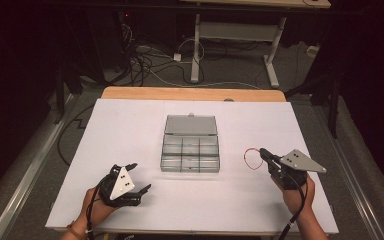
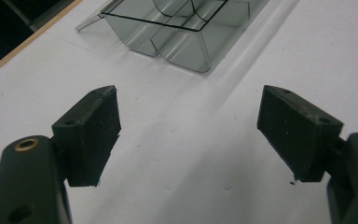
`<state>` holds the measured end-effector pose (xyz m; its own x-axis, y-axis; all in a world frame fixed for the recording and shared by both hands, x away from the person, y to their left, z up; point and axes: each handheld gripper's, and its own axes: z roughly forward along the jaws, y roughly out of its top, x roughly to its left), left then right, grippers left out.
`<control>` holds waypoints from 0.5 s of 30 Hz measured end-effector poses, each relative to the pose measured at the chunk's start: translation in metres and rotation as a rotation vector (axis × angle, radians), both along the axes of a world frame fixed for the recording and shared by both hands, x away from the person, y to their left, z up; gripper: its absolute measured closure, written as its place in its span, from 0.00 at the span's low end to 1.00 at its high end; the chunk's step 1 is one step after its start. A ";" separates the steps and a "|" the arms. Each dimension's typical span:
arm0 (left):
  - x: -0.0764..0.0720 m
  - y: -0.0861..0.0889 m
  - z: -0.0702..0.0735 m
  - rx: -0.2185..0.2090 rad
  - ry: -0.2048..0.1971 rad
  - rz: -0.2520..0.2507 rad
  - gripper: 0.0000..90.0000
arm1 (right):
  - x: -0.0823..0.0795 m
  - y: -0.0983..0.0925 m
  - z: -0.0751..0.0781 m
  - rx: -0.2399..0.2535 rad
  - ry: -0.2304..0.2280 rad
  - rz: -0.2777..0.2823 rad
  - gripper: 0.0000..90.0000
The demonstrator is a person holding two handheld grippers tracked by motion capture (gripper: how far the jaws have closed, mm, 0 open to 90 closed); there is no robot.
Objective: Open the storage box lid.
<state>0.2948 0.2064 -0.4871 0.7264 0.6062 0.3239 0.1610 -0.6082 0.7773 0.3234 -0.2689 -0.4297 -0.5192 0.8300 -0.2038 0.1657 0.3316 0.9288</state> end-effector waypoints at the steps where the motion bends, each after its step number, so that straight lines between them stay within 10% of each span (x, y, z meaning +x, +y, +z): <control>1: 0.000 0.000 0.000 0.000 -0.001 0.002 0.23 | 0.001 0.002 0.001 -0.001 0.000 0.003 1.00; 15: 0.001 0.002 -0.002 0.004 0.008 -0.001 0.23 | 0.016 0.028 0.013 -0.011 -0.034 0.051 1.00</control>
